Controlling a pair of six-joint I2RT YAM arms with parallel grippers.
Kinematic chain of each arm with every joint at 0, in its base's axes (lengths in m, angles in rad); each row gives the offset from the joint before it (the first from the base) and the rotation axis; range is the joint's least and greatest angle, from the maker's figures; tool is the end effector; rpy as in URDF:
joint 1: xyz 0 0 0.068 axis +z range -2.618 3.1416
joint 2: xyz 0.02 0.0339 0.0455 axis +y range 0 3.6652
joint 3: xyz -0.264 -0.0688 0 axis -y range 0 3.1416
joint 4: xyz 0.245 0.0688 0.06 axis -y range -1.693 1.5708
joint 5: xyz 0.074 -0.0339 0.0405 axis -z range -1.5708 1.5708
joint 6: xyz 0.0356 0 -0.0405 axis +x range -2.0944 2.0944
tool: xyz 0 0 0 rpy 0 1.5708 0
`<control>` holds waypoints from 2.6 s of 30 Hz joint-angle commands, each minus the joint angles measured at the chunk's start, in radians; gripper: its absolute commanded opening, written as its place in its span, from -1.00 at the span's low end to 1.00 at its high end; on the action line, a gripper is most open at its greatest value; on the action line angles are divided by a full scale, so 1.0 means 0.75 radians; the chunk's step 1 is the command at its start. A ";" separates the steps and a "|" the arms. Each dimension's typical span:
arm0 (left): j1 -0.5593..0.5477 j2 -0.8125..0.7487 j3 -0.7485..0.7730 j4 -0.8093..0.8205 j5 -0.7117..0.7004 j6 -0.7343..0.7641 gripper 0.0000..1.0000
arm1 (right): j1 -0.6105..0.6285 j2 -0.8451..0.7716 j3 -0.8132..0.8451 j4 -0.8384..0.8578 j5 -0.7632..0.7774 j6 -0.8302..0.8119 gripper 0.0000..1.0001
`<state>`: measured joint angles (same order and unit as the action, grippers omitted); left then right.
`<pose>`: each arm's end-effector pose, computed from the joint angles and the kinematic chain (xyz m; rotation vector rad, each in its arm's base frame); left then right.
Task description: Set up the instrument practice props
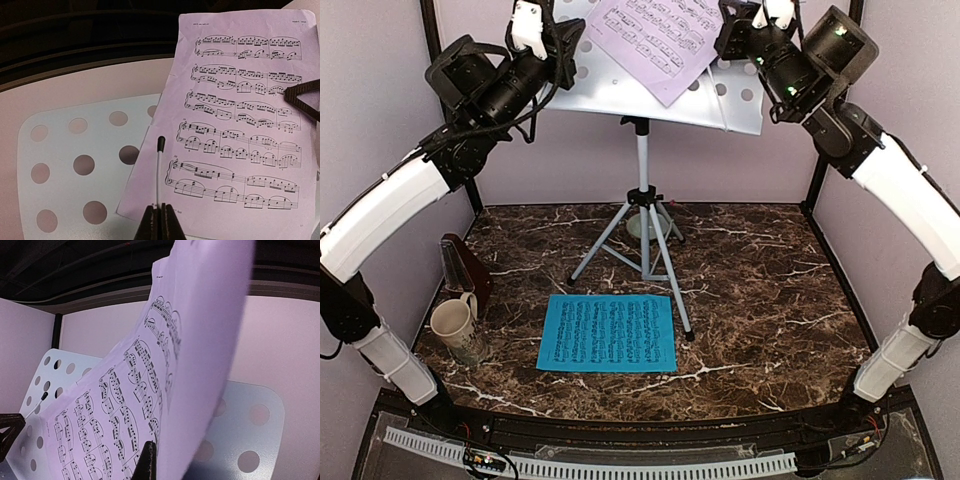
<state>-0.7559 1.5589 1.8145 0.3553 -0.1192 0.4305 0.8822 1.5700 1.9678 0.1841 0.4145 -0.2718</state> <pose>0.2418 -0.2221 0.5602 0.4460 0.8586 -0.2425 0.2090 0.2314 0.5863 -0.2138 1.0276 0.3489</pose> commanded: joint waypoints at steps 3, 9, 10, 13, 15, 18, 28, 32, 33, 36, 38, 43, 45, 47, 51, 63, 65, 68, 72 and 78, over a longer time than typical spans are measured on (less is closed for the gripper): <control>-0.002 -0.090 -0.022 0.123 0.101 0.014 -1.00 | -0.004 0.068 0.076 0.035 -0.116 -0.016 -1.00; -0.001 -0.096 -0.042 0.108 0.157 0.031 -1.00 | -0.004 0.130 0.126 0.025 -0.352 -0.201 -1.00; -0.002 -0.098 -0.045 0.107 0.161 0.033 -1.00 | -0.004 0.137 0.131 0.028 -0.381 -0.235 -1.00; -0.001 -0.103 -0.053 0.106 0.170 0.033 -1.00 | -0.005 0.159 0.154 0.044 -0.454 -0.319 -1.00; -0.002 -0.105 -0.057 0.105 0.174 0.034 -1.00 | -0.006 0.174 0.173 0.049 -0.508 -0.362 -1.00; -0.001 -0.107 -0.060 0.102 0.181 0.034 -1.00 | -0.006 0.213 0.225 0.044 -0.576 -0.431 -1.00; -0.002 -0.115 -0.069 0.099 0.196 0.037 -1.00 | -0.006 0.379 0.447 -0.030 -0.750 -0.551 -1.00; -0.001 -0.115 -0.069 0.096 0.201 0.038 -1.00 | -0.006 0.394 0.443 -0.052 -0.790 -0.615 -1.00; -0.002 -0.115 -0.068 0.095 0.202 0.039 -1.00 | -0.008 0.394 0.442 -0.053 -0.794 -0.621 -1.00; -0.002 -0.117 -0.071 0.096 0.203 0.039 -1.00 | -0.012 0.399 0.446 -0.044 -0.798 -0.629 -1.00; 0.000 -0.117 -0.073 0.099 0.208 0.038 -1.00 | -0.016 0.407 0.447 -0.030 -0.798 -0.630 -0.95; -0.001 -0.117 -0.073 0.096 0.210 0.041 -1.00 | -0.024 0.404 0.428 0.012 -0.754 -0.650 -0.87; 0.000 -0.121 -0.077 0.095 0.207 0.045 -1.00 | -0.037 0.392 0.423 0.016 -0.750 -0.649 -1.00; -0.001 -0.127 -0.082 0.101 0.207 0.046 -1.00 | -0.049 0.375 0.413 0.008 -0.763 -0.646 -1.00; 0.000 -0.176 -0.152 0.183 0.237 0.049 -1.00 | -0.076 0.343 0.394 -0.036 -0.814 -0.648 -1.00; -0.002 -0.200 -0.219 0.277 0.341 0.066 -1.00 | -0.099 0.360 0.375 0.023 -0.921 -0.651 -0.82; 0.000 -0.195 -0.214 0.265 0.344 0.064 -1.00 | -0.099 0.367 0.372 0.051 -0.932 -0.642 -0.55; -0.001 -0.193 -0.212 0.259 0.344 0.062 -1.00 | -0.100 0.381 0.373 0.092 -0.937 -0.627 -0.36; 0.000 -0.191 -0.206 0.246 0.351 0.059 -1.00 | -0.101 0.398 0.383 0.142 -0.933 -0.620 -0.35; -0.001 -0.181 -0.196 0.234 0.359 0.054 -1.00 | -0.102 0.431 0.402 0.215 -0.919 -0.602 -0.17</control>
<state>-0.7509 1.4509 1.6444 0.4732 0.0978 0.4709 0.8135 1.8675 2.2517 0.2684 -0.2813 -0.7433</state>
